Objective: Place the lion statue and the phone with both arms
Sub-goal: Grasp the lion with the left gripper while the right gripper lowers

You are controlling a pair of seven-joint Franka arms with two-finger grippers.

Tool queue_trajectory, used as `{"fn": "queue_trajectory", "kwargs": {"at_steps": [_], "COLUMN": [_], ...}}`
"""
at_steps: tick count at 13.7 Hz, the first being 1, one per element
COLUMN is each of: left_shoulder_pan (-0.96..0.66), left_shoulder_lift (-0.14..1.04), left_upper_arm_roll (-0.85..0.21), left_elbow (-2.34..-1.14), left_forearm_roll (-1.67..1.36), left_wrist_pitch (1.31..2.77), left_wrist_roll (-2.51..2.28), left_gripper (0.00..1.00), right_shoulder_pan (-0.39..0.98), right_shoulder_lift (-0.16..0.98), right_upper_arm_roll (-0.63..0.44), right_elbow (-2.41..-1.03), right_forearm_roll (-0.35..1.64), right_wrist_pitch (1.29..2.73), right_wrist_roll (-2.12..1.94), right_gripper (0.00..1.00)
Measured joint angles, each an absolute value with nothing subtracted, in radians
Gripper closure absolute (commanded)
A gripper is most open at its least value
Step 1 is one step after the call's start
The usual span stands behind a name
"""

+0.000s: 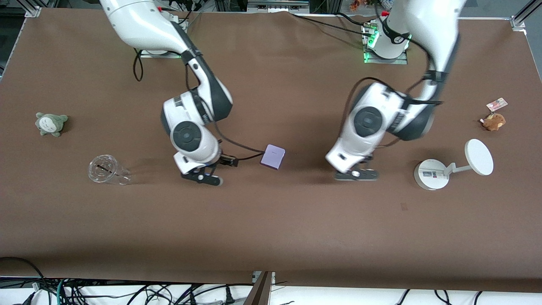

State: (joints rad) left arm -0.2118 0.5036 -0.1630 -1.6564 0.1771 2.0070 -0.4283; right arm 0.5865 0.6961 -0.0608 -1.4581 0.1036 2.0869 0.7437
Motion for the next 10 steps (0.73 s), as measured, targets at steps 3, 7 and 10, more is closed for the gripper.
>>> {"fn": "queue_trajectory", "kwargs": {"at_steps": [3, 7, 10], "left_shoulder_pan": [-0.069, 0.012, 0.052], "left_shoulder_lift": [0.502, 0.503, 0.51], "left_upper_arm_roll": [-0.161, -0.161, -0.161], "left_elbow": [-1.66, -1.668, -1.702], "left_forearm_roll": [0.177, 0.195, 0.235], "left_wrist_pitch": [1.909, 1.886, 1.952], "left_wrist_roll": [-0.273, -0.217, -0.208], "left_gripper": [0.93, 0.94, 0.92], "right_shoulder_pan": [0.668, 0.765, 0.81], "right_shoulder_lift": [0.731, 0.783, 0.832], "right_upper_arm_roll": [-0.059, -0.059, -0.059], "right_elbow": [-1.458, -1.445, -1.387], "right_forearm_roll": [0.104, 0.104, 0.103], "right_wrist_pitch": [2.189, 2.294, 2.299], "right_wrist_roll": [0.893, 1.014, 1.059], "right_gripper": [0.0, 0.0, 0.0]}}
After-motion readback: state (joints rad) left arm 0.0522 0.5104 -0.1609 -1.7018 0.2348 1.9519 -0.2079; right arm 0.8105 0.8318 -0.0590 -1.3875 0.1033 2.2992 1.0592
